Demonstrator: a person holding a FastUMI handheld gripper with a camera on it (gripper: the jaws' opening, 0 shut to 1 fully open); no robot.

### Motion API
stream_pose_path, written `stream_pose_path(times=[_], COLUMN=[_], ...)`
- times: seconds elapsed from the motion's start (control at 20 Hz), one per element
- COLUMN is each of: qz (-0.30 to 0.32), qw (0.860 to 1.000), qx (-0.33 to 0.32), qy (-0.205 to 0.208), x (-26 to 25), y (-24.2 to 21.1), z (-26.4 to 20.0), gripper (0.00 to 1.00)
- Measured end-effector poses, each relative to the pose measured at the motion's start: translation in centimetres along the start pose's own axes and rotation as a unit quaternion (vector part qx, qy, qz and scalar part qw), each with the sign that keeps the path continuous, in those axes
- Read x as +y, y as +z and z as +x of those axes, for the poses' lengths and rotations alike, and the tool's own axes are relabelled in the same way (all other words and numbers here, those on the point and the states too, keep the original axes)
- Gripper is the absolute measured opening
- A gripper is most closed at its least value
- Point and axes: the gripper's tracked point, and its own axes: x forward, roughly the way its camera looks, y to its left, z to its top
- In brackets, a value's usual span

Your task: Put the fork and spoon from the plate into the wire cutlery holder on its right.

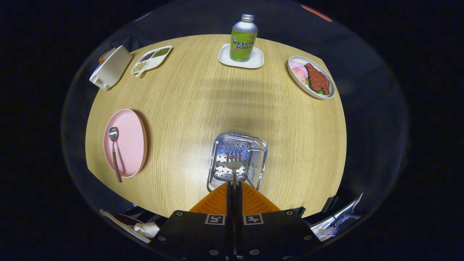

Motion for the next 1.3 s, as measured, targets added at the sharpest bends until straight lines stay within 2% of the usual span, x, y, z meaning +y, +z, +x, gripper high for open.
stream_pose_path(times=[0.2, 0.3, 0.35, 0.4, 0.45, 0.5, 0.65, 0.95, 1.3], qz=[-0.002, 0.007, 0.013, 0.017, 0.02, 0.023, 0.029, 0.035, 0.005], qw=[1.0, 0.999, 0.999, 0.997, 0.996, 0.994, 0.986, 0.96, 0.928], qx=[-0.017, -0.037, -0.052, -0.07, -0.087, -0.108, -0.164, -0.279, -0.37], qy=[0.009, 0.013, 0.009, 0.004, -0.006, -0.018, -0.027, -0.009, 0.036], x=[0.5, 0.5, 0.2, -0.1, -0.5, -0.8, -0.1, 5.2, 14.5], y=[0.7, 1.2, 1.6, 2.1, 2.4, 2.7, 3.3, 4.4, 4.8], z=[-0.3, -1.2, -1.9, -2.6, -3.3, -4.4, -7.4, -12.1, -13.4], gripper=[0.08, 0.17, 0.3, 0.33, 0.44, 0.52, 1.0, 1.0, 1.0])
